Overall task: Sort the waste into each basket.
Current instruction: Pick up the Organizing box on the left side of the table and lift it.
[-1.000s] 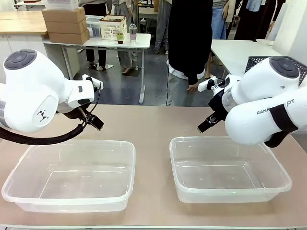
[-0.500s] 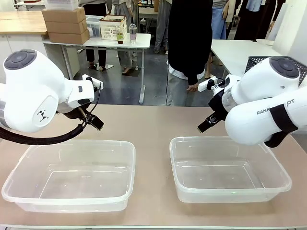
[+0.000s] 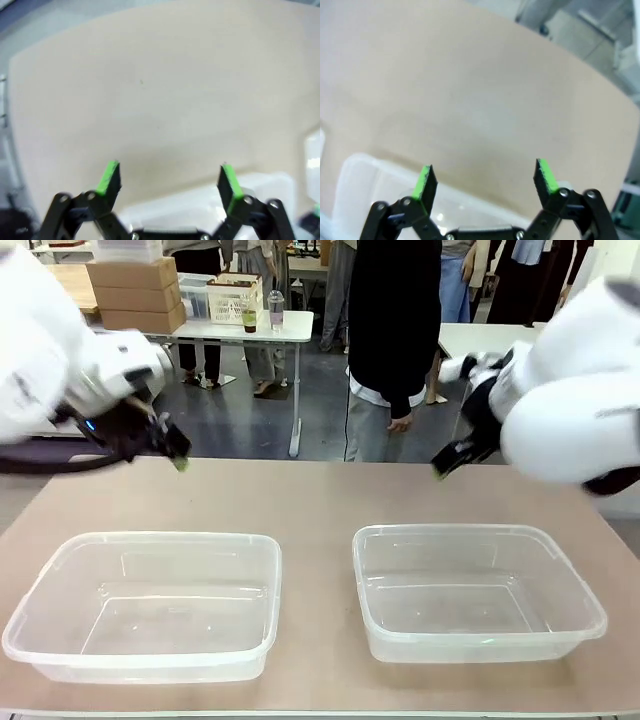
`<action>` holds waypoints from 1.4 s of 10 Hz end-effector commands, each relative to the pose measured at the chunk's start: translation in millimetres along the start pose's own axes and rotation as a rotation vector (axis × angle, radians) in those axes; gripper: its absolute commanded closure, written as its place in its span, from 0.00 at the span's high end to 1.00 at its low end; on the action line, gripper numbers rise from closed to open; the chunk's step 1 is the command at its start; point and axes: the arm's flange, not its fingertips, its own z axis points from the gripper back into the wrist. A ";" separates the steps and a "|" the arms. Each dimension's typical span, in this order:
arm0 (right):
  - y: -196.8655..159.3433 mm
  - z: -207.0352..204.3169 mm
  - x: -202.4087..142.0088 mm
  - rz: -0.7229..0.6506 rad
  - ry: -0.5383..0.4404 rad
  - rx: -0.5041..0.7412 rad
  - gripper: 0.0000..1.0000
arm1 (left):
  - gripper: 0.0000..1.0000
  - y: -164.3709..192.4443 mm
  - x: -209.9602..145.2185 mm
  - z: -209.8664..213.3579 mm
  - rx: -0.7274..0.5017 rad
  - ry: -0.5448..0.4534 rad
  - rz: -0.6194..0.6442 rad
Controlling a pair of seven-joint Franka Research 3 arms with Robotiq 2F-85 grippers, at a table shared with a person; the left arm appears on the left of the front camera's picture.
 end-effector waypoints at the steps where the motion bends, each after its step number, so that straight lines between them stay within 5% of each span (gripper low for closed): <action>1: 13.6 66.1 -11.8 -0.019 0.055 0.075 1.00 | 1.00 -19.4 -11.8 62.9 -0.157 -0.009 0.021; 2: 20.8 80.5 -29.1 0.008 0.065 0.096 1.00 | 1.00 -26.8 -22.5 74.1 -0.270 -0.007 -0.027; 3: 26.0 81.6 -43.6 0.031 0.024 0.022 1.00 | 1.00 -31.6 -26.3 65.4 -0.233 0.001 -0.036; 4: 13.3 67.9 -13.4 -0.012 0.049 0.041 1.00 | 1.00 -26.3 -11.1 75.2 -0.151 -0.007 0.021; 6: 22.4 94.4 -21.9 0.008 0.045 0.040 1.00 | 1.00 -39.8 -21.3 90.0 -0.207 -0.014 -0.004; 7: 3.7 112.8 -29.5 -0.155 0.009 0.244 1.00 | 1.00 -26.5 -28.0 97.7 -0.349 -0.008 -0.015; 9: -56.7 153.5 -57.5 -0.634 -0.134 0.638 1.00 | 1.00 26.0 -52.0 115.4 -0.845 -0.005 0.054; 10: -85.3 163.0 -77.7 -0.821 -0.196 0.831 1.00 | 1.00 48.1 -60.6 117.6 -0.967 -0.048 0.137; 12: -105.6 168.6 -109.0 -0.976 -0.312 0.872 1.00 | 1.00 99.1 -60.6 117.1 -1.190 -0.122 0.327; 14: -137.8 166.6 -131.5 -1.064 -0.348 0.898 1.00 | 1.00 99.8 -89.3 115.5 -1.217 -0.254 0.461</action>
